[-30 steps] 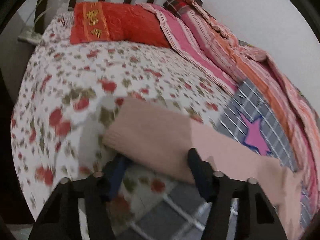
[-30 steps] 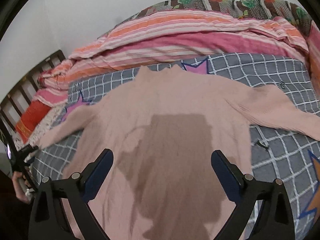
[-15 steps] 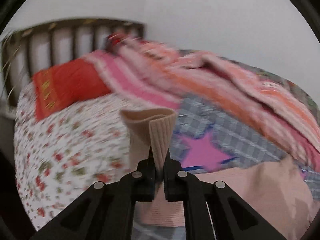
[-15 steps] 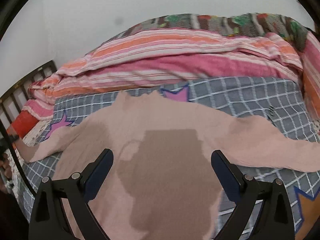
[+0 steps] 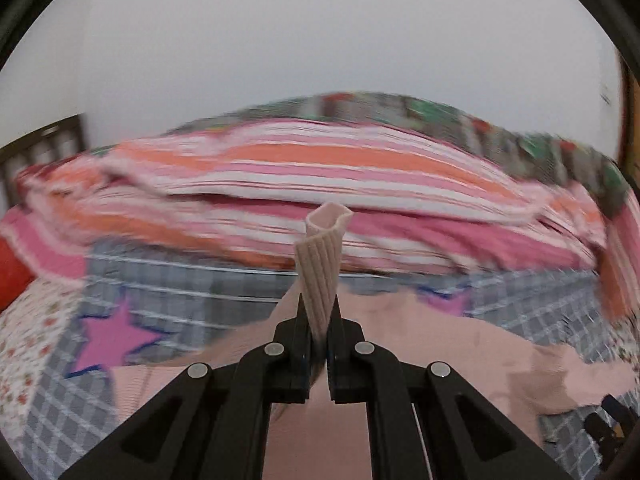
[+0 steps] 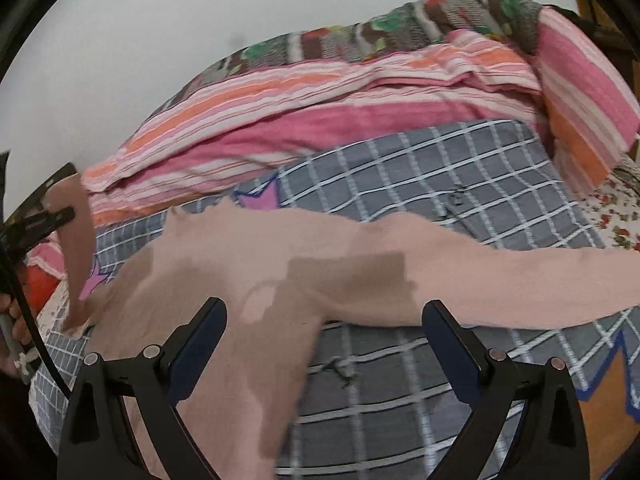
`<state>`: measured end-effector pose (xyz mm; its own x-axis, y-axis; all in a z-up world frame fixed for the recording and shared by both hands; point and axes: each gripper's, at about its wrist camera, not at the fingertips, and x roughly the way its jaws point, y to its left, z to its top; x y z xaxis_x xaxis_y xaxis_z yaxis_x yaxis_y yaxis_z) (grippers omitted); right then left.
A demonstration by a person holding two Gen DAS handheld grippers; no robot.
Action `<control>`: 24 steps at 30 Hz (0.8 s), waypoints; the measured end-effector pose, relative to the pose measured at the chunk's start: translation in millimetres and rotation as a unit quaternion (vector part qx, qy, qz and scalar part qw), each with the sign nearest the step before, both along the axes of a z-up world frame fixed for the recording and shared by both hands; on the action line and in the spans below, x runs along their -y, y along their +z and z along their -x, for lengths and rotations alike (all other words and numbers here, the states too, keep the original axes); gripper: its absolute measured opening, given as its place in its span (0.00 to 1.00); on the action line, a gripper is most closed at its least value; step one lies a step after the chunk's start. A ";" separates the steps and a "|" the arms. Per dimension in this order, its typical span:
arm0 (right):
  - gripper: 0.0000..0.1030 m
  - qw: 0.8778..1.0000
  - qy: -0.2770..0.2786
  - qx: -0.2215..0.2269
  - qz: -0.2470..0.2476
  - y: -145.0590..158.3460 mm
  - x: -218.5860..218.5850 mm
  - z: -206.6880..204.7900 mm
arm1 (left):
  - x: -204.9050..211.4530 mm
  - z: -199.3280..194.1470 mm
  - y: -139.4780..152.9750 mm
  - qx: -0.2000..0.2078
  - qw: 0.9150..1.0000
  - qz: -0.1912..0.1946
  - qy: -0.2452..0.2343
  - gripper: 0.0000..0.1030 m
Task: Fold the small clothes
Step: 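Fold the held sleeve across the sweater body with the left gripper, release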
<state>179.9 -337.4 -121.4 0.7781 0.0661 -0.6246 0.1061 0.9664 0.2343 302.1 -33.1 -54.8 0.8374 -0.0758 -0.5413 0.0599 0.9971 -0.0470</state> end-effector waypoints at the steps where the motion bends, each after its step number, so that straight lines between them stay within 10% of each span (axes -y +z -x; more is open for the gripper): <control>1: 0.94 1.000 -0.003 0.001 -0.002 0.9 4.1 -0.1 | 19.1 -2.4 -4.5 -0.006 1.000 -0.001 -0.017 0.06; 11: 0.94 0.999 -0.016 0.008 -0.031 -3.4 33.1 1.7 | 130.2 -2.0 -68.4 -0.085 0.988 0.023 -0.125 0.09; 17: 0.94 0.999 -0.006 0.004 -0.042 -8.4 33.2 -2.9 | 94.3 23.7 -67.4 -0.072 0.991 0.063 -0.089 0.71; 24: 0.65 0.997 0.038 -0.013 -0.060 -18.3 15.4 -15.3 | 11.9 57.2 -86.9 -0.071 0.997 -0.004 0.005 0.71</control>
